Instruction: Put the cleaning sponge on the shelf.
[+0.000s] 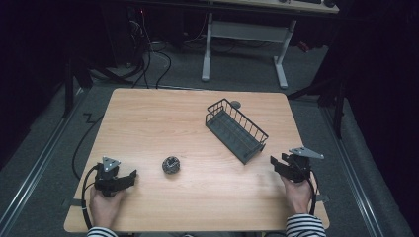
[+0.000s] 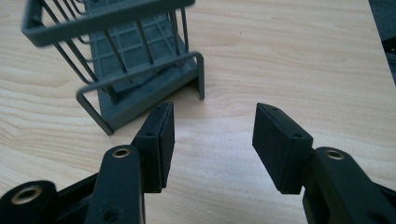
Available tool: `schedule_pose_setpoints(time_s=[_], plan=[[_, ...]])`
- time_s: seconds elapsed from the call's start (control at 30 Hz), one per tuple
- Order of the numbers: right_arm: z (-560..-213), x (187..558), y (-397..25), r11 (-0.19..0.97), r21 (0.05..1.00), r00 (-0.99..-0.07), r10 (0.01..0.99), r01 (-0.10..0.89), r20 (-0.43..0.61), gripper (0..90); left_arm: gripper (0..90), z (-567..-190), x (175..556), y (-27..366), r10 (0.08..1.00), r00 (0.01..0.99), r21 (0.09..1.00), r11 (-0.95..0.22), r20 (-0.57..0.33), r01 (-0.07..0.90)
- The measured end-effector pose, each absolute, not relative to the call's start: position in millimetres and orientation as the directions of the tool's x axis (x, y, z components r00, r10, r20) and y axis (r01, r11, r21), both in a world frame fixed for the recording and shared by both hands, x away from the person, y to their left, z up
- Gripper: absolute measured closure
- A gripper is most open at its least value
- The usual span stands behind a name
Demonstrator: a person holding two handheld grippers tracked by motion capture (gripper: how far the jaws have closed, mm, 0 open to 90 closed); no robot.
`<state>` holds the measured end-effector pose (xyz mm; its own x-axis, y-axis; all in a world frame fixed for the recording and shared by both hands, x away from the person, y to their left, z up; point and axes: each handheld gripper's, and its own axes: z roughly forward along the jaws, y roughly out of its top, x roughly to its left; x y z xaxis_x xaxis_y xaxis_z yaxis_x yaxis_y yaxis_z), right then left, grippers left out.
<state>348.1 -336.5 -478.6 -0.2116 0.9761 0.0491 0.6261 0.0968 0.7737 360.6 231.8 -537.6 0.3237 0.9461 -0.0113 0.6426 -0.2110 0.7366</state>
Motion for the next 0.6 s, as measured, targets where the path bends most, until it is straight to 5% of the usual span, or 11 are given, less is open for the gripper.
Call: schedule_pose_setpoints(time_s=[0.6], plan=[[-432, 372, -326, 0.121, 0.797, -0.241, 0.970, 0.592, 0.031, 46.8, 22.8, -538, 361, 231, 0.947, 0.320, 0.738, -0.209, -0.011, 0.642]])
